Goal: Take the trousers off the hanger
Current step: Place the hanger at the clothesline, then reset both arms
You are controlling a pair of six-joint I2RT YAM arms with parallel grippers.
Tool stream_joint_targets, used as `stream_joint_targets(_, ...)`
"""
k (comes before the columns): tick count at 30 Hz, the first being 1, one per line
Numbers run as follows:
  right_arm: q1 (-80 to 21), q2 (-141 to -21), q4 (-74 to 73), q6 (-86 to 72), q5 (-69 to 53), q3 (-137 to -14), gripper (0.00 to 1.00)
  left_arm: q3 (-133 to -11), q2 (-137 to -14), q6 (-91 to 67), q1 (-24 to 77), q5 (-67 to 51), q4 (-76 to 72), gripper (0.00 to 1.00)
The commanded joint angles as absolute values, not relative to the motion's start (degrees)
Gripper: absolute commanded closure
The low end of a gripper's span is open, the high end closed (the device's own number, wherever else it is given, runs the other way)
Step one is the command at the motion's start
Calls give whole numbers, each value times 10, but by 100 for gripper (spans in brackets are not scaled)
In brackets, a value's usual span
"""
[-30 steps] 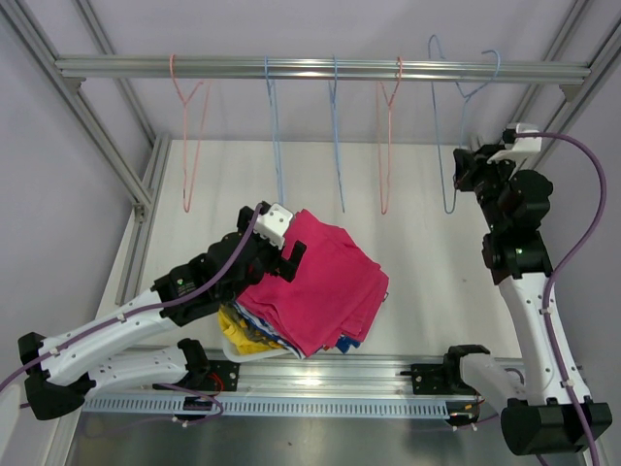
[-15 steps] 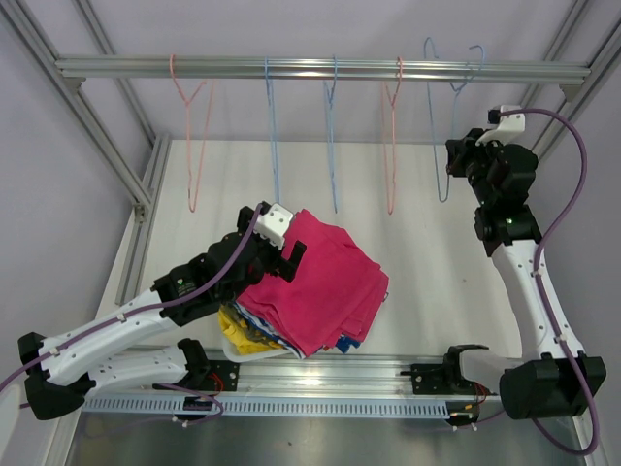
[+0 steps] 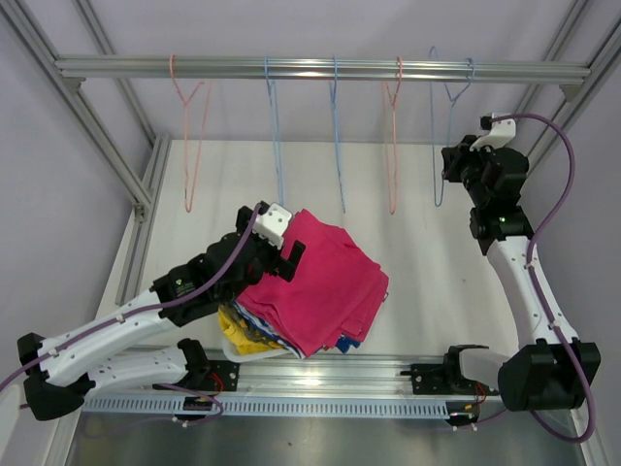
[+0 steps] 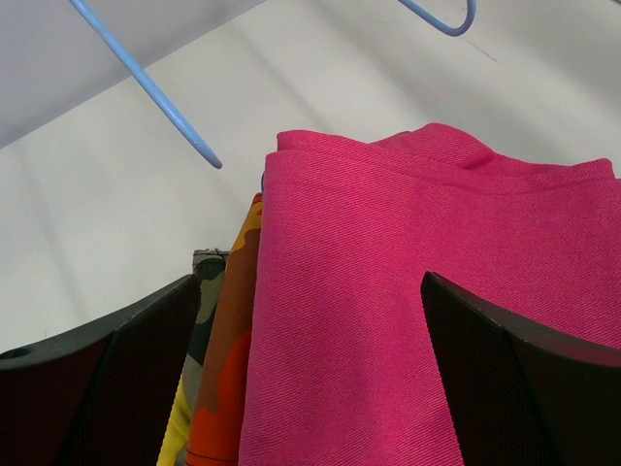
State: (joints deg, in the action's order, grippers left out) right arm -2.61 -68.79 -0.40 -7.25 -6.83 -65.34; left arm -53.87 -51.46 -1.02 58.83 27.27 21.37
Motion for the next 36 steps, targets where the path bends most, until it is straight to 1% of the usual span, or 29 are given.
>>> stream_joint_targets(1,-23,-656,25,-67,-72,-627,100,-562,-505,-3,585,282,210,1)
stream_joint_targets(5,-18,-642,14,-69,-76,-605,100,-562,-499,-3,585,284,209,1)
stream_joint_targets(6,-18,-638,10,-69,-76,-603,95,-562,-499,-2,585,285,210,1)
stream_joint_targets(7,-18,-634,7,-70,-76,-601,88,-561,-499,-2,585,286,210,1)
stream_joint_targets(8,-18,-622,3,-71,-78,-595,69,-561,-498,-2,585,286,210,1)
stream_joint_targets(9,-18,-614,2,-71,-81,-591,59,-561,-498,-2,585,286,210,0)
stream_joint_targets(10,-18,-605,3,-73,-81,-585,53,-560,-497,-3,585,286,210,1)
stream_joint_targets(11,-19,-594,-9,-76,-79,-578,44,-562,-495,-2,585,286,210,1)
stream_joint_targets(12,-21,-571,-24,-76,-75,-568,41,-562,-493,-2,585,286,210,1)
stream_joint_targets(16,-31,-509,-74,-74,-15,-556,37,-560,-484,-3,585,287,209,0)
stream_joint_targets(21,-31,-466,-153,-66,37,-589,32,-561,-464,-1,585,306,208,1)
stream_joint_targets(23,-31,-440,-176,-68,44,-608,27,-557,-454,-1,585,309,203,1)
stream_joint_targets(24,-31,-432,-187,-70,50,-617,21,-557,-440,-2,585,314,203,1)
stream_joint_targets(26,-31,-418,-228,-78,49,-653,14,-563,-425,-1,585,323,207,1)
stream_joint_targets(27,-31,-417,-246,-83,43,-667,9,-565,-416,-1,584,331,210,1)
stream_joint_targets(28,-31,-417,-262,-93,20,-682,1,-566,-396,-1,585,344,211,1)
stream_joint_targets(30,-33,-417,-310,-106,-23,-716,1,-568,-371,-3,584,351,207,1)
stream_joint_targets(33,-33,-411,-350,-124,-132,-727,1,-573,-325,-9,584,373,202,0)
stream_joint_targets(36,-36,-413,-386,-127,-200,-731,1,-589,-289,-32,585,414,250,1)
